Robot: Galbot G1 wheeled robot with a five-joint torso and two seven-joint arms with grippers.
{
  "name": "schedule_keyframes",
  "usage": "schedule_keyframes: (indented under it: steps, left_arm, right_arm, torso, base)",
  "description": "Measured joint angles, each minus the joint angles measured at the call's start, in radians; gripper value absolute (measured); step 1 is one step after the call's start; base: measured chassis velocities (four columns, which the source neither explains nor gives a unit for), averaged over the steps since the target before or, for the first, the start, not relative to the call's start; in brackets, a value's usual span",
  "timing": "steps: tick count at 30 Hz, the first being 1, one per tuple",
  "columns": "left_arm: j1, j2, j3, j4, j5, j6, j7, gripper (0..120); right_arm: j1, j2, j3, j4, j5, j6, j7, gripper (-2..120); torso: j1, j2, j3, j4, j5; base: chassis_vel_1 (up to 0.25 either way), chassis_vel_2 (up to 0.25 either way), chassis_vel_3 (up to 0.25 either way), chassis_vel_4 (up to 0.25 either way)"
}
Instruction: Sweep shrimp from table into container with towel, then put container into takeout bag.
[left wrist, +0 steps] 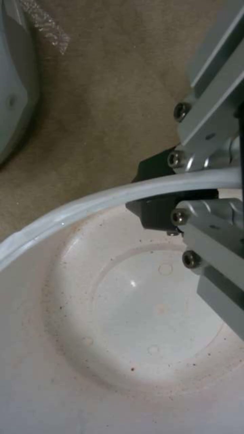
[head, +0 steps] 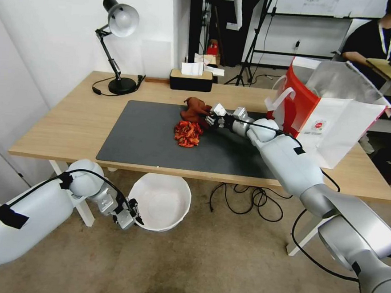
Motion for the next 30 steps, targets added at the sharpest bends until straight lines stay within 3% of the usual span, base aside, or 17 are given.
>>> schedule_keyframes:
  steps: [30]
  left_arm:
    - [0.003, 0.008, -0.011, 0.001, -0.004, 0.001, -0.001, 0]
  right_arm:
    - [-0.031, -0.048, -0.049, 0.066, 0.022, 0.003, -0.12, 6]
  torso:
    - [0.0, 0.0, 0.0, 0.0, 0.0002]
  base:
    - [0.0, 0.0, 0.0, 0.0]
